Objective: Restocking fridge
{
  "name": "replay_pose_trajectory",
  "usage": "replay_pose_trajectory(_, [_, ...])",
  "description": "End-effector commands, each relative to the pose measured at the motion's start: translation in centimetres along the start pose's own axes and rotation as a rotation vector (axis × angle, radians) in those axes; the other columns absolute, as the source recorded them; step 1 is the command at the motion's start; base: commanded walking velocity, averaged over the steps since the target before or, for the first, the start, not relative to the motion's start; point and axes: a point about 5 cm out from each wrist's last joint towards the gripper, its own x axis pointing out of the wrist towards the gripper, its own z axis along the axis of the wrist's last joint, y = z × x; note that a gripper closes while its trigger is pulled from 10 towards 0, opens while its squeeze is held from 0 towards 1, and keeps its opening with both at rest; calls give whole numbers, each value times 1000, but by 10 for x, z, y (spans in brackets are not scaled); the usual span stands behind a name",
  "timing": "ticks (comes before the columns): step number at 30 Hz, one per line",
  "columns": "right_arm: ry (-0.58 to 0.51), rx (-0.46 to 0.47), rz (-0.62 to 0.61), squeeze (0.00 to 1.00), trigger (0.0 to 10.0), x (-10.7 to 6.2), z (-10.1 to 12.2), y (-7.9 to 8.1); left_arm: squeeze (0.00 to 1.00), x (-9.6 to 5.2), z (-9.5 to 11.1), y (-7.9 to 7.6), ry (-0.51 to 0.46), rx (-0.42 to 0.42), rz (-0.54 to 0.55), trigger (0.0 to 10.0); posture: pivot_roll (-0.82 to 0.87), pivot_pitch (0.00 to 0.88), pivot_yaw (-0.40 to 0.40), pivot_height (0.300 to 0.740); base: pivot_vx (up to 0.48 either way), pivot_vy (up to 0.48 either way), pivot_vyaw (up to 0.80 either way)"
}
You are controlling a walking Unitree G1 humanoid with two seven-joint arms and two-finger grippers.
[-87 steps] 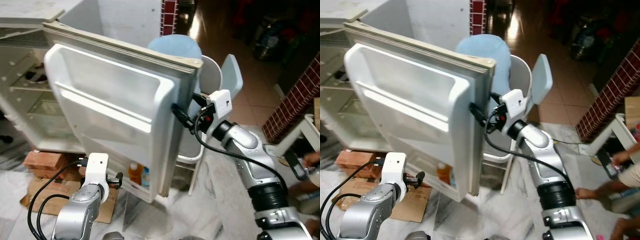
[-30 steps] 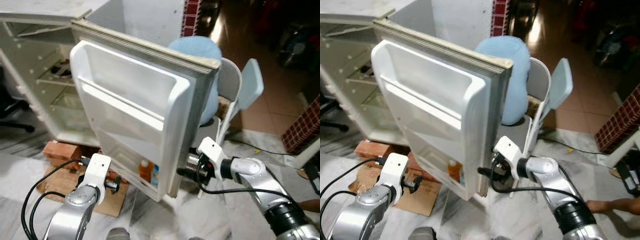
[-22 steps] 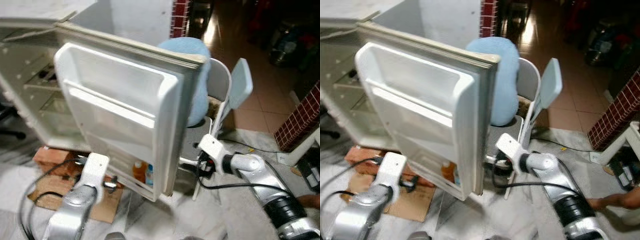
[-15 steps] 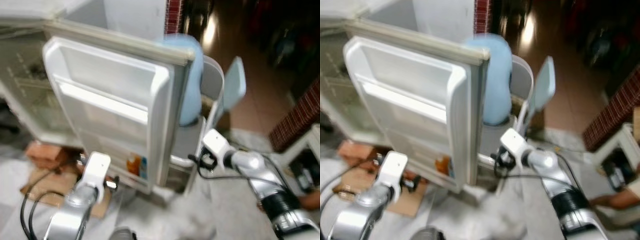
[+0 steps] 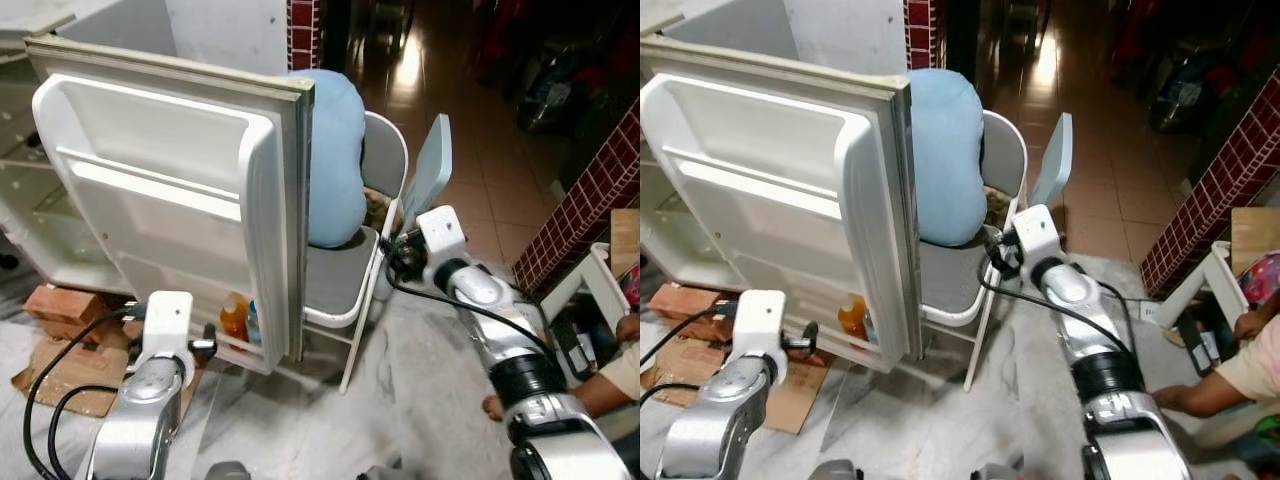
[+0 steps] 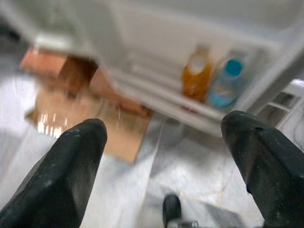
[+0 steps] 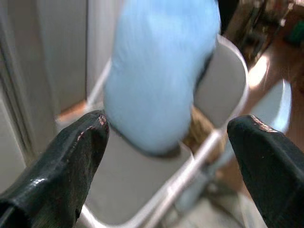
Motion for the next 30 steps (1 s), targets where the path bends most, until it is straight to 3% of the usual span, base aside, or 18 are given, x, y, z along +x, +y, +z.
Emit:
replay_pose_trajectory(1, [-56, 37, -36, 0, 10000, 9, 17, 1, 0, 1, -3, 14, 15, -7, 62, 10000, 109, 0, -43, 740, 0, 0, 0])
replay_pose_trajectory(5, [-103, 139, -86, 0, 10000, 26, 37, 13, 0, 4, -15, 28, 32, 64, 106, 10000, 128, 0, -55, 740, 0, 0, 0])
replay_pose_trajectory(11, [-174, 302, -74, 0, 10000, 48, 74, 43, 0, 2, -19, 17, 20, 84, 96, 10000, 149, 0, -67, 740, 0, 0, 0])
replay_pose_trajectory(13, [-194, 297, -48, 0, 10000, 51, 84, 53, 0, 3, -17, 15, 8, 103, 84, 10000, 151, 0, -70, 740, 0, 0, 0])
replay_pose_trajectory(15, [-239, 321, 44, 0, 10000, 52, 96, 67, 0, 3, -19, 15, 17, 71, 72, 10000, 157, 0, -75, 740, 0, 0, 0])
replay_pose_trajectory(16, [-295, 349, 163, 0, 10000, 50, 108, 80, 0, 3, -27, 19, 58, 28, 75, 10000, 161, 0, -79, 740, 0, 0, 0])
replay_pose_trajectory(17, [-306, 354, 185, 0, 10000, 49, 110, 82, 0, 3, -29, 20, 68, 20, 78, 10000, 161, 0, -79, 740, 0, 0, 0])
replay_pose_trajectory(19, [-342, 431, 396, 0, 10000, 39, 114, 93, 0, 2, -38, 24, 97, 2, 66, 10000, 166, 0, -83, 740, 0, 0, 0])
replay_pose_trajectory(20, [-374, 466, 618, 0, 10000, 22, 116, 102, 0, 2, -47, 27, 129, 9, 64, 10000, 167, 0, -85, 740, 0, 0, 0])
replay_pose_trajectory(21, [-374, 466, 618, 0, 10000, 22, 116, 102, 0, 2, -47, 27, 129, 9, 64, 10000, 167, 0, -85, 740, 0, 0, 0])
replay_pose_trajectory(23, [-384, 442, 838, 0, 10000, -3, 111, 104, 0, 0, -56, 30, 167, -9, 54, 10000, 167, 0, -87, 740, 0, 0, 0])
replay_pose_trajectory(24, [-355, 396, 984, 0, 10000, -24, 97, 99, 0, 0, -66, 33, 205, -33, 47, 10000, 166, 0, -86, 740, 0, 0, 0])
replay_pose_trajectory(25, [-355, 396, 984, 0, 10000, -24, 97, 99, 0, 0, -66, 33, 205, -33, 47, 10000, 166, 0, -86, 740, 0, 0, 0])
replay_pose_trajectory(27, [-225, 299, 891, 0, 10000, -23, 60, 76, 0, -2, -90, 46, 274, -69, 82, 10000, 164, 0, -86, 740, 0, 0, 0])
replay_pose_trajectory(29, [-136, 193, 754, 0, 10000, -13, 35, 60, 0, -3, -106, 52, 318, -104, 81, 10000, 163, 0, -85, 740, 0, 0, 0])
replay_pose_trajectory(30, [-136, 193, 754, 0, 10000, -13, 35, 60, 0, -3, -106, 52, 318, -104, 81, 10000, 163, 0, -85, 740, 0, 0, 0])
